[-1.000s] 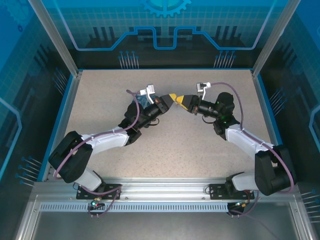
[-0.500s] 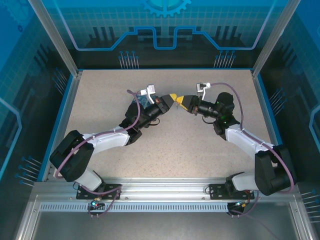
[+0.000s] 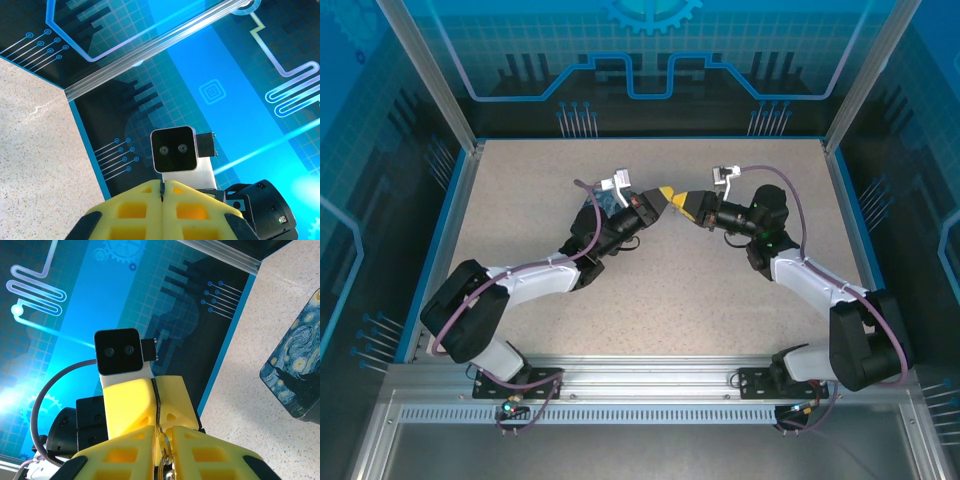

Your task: Unlock the padlock with the key

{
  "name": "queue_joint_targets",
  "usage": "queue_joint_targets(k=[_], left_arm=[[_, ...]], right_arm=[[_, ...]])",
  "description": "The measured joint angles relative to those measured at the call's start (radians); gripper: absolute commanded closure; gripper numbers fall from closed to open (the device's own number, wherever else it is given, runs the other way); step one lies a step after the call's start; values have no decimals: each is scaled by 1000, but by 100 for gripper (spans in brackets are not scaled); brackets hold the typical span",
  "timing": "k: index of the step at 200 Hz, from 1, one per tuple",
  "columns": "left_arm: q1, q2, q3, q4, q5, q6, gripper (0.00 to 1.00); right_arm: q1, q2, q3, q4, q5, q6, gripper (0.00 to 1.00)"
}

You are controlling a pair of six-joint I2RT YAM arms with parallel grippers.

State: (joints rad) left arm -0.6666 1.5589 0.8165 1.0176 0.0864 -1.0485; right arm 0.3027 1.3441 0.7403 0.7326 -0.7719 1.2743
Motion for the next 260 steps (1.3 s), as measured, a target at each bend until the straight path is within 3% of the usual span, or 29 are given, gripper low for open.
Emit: queue_joint_targets(k=[113,171,201,229,260], left_arm=[[0,13,0,20,-3,0,100],[0,17,0,27,-11,0,100],[0,21,0,29,-14,0,100],[0,23,0,25,-30,-1,58],[24,-17,-20,-17,-42,8,32]], right_arm=[[0,2,0,-3,1,-10,88],[0,3,0,-7,5,-11,100],[-1,11,0,3,4,1,100],[-1,38,0,42,0,27,100],[-3,40,0,28,0,22,100]])
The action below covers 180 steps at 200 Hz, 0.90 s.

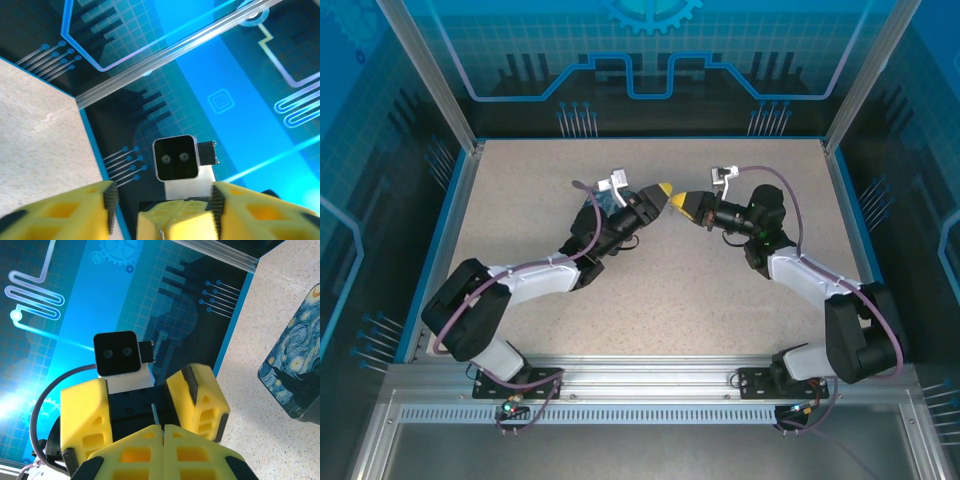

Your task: Unlock the padlock with the key

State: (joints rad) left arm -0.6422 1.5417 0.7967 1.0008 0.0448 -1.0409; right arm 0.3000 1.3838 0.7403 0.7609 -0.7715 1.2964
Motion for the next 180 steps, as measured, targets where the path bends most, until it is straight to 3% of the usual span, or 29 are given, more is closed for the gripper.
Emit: queue_joint_targets(k=[48,88,119,180], left_arm=[[117,-281,-48,-269,-20,47,2],[142,-437,10,-687,-41,166,1],[235,-297,199,-999,-13,250,1],[381,229,718,-1414,-4,434,1]], right_arm=[[-10,-43,11,-180,1,-111,100],[-18,-31,171,-470,37,-294,100],[-26,2,254,-607,97,-404,100],[-61,35,240,-756,174,-507,100]])
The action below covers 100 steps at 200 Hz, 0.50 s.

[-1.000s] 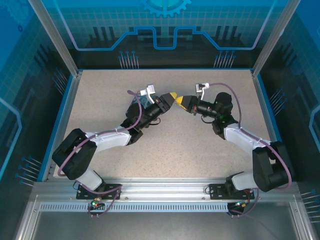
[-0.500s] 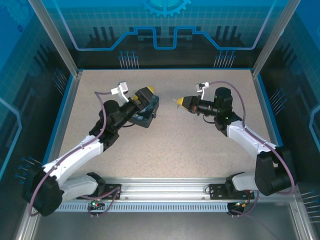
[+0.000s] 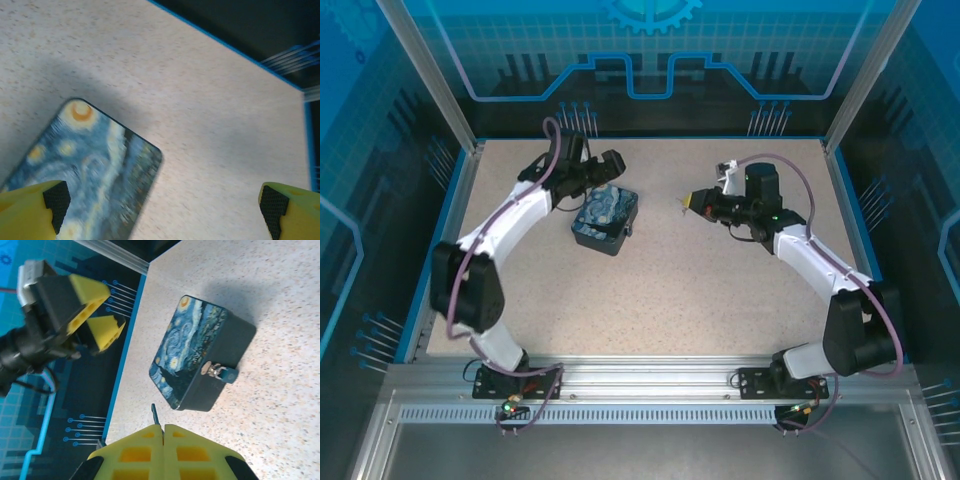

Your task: Unlock the padlock with the key

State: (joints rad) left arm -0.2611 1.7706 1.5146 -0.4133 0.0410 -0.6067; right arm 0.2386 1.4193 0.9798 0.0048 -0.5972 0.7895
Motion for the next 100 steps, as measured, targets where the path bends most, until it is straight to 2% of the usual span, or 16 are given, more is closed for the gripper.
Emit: queue_joint_targets(k=[27,68,81,100], left_arm=[[53,218,206,-130,-4,69,1],[76,570,657,-361,3,171,1],[72,643,764,-417,30,196,1],[60,689,838,-477,89,215,1]], right_arm=[[-42,-12,-20,-29,14,-17,100],[-114,-67,-36,-58,11,-27,100],[-132,-81,-39,-64,7,-29,100],[-152,-95,-49,-68,-2,-31,100]])
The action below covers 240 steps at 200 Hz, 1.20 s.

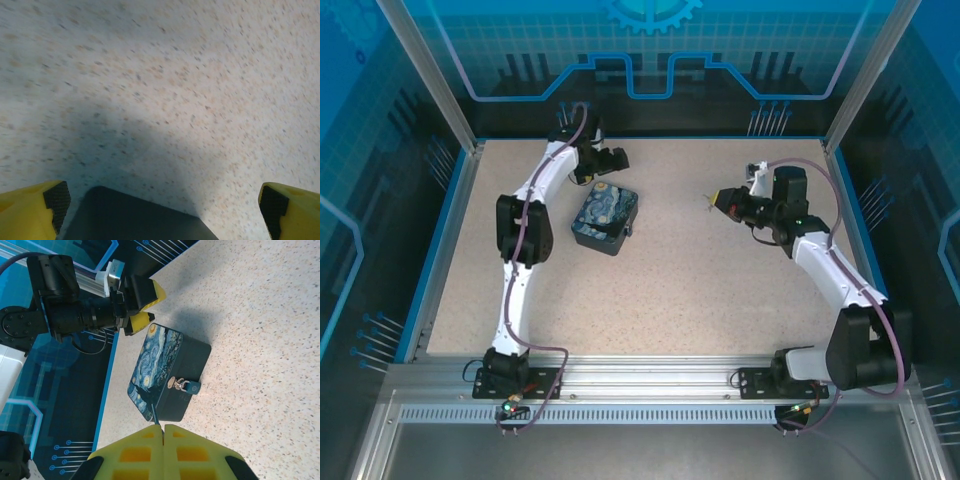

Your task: Unlock the padlock with the key

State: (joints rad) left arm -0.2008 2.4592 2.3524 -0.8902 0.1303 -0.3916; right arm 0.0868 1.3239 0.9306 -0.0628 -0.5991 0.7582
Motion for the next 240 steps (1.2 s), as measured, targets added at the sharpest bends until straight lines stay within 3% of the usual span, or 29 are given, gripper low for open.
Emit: queue_joint_targets(k=[34,70,99,137,173,205,240], left_arm=[[-71,11,30,-40,106,18,1],[-257,0,10,-18,208,26,1],[-370,-133,-198,111,230,-19,1],[-282,-581,-730,379,187,-154,1],[-234,-957,-1080,535,122,-212,1],[-256,-1114,-1335,643,116,-241,1],[-255,-1139,-1535,718,103,-274,1]], right_arm=[[-18,-19,-31,-13,-8,1,100],[-18,-77,-64,-27,-10,0,100],[-18,-120,-121,-31,-7,-1,100],[-16,-122,-190,-34,3,-9,100],[31,-122,-249,-10,34,5,100],[142,-124,-270,15,69,27,100],[305,-177,-335,49,119,56,100]])
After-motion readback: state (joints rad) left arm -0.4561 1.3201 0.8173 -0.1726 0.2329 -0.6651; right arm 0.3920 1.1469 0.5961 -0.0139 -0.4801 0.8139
